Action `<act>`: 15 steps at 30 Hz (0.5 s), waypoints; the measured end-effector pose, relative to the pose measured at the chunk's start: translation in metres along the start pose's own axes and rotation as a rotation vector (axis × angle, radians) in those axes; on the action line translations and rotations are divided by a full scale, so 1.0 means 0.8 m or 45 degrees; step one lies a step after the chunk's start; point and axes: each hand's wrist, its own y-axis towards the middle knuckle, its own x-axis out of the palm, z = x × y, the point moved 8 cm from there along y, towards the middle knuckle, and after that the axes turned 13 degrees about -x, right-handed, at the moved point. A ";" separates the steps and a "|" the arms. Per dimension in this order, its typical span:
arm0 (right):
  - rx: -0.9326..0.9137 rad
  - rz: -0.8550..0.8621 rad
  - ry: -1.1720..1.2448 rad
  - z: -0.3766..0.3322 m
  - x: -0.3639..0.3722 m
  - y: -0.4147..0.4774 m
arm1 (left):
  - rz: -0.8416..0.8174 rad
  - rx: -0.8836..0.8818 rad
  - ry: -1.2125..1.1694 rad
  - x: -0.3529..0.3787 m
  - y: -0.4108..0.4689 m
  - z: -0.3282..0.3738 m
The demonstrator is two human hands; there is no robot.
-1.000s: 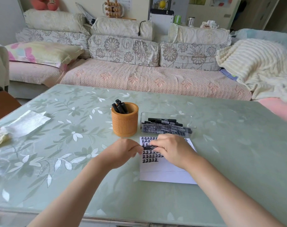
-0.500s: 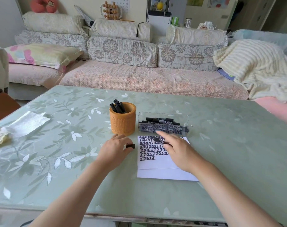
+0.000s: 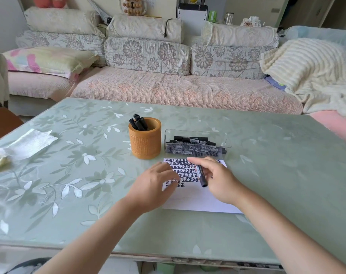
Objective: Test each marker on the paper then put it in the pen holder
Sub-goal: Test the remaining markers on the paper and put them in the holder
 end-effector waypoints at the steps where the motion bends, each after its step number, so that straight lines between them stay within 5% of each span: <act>1: -0.033 0.005 0.000 -0.003 0.000 -0.001 | -0.018 0.033 -0.015 0.004 -0.003 0.007; 8: 0.140 0.166 0.427 0.005 0.004 -0.007 | -0.103 0.159 0.006 0.026 -0.023 0.018; 15: 0.327 0.250 0.344 0.038 0.016 -0.011 | -0.136 0.137 0.035 0.029 -0.025 0.013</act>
